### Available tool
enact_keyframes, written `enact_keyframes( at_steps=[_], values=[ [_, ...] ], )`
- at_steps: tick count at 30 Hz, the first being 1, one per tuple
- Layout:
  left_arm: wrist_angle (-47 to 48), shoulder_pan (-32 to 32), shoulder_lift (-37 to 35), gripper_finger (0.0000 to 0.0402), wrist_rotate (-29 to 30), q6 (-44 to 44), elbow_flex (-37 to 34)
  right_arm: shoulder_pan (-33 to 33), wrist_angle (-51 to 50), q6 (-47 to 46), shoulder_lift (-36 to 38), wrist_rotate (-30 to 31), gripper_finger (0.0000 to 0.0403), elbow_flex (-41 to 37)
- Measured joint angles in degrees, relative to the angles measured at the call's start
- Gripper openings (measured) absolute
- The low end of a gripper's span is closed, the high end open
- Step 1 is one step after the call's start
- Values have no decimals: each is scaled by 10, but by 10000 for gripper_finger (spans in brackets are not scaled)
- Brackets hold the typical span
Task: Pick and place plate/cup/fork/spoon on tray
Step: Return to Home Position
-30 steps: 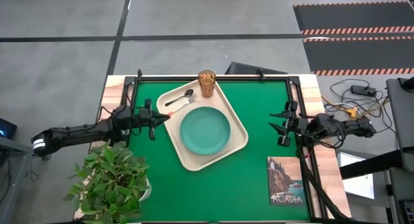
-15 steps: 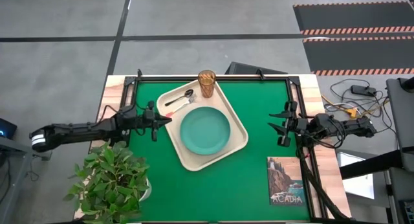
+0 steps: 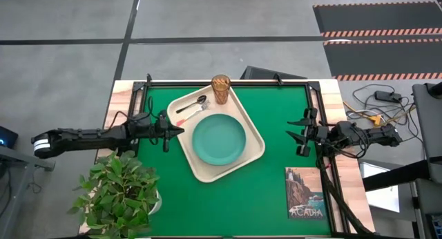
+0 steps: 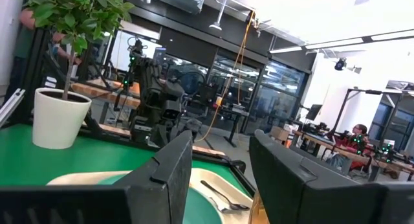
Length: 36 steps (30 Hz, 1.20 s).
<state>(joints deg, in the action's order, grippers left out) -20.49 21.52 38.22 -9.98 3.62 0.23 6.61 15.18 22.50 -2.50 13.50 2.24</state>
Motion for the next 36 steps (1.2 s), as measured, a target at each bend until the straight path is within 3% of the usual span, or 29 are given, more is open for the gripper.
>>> enact_keyframes(
  at_steps=[36],
  values=[
    [0,0,126,8,0,0,0,0,0,0,0,0,142,0]
  ],
)
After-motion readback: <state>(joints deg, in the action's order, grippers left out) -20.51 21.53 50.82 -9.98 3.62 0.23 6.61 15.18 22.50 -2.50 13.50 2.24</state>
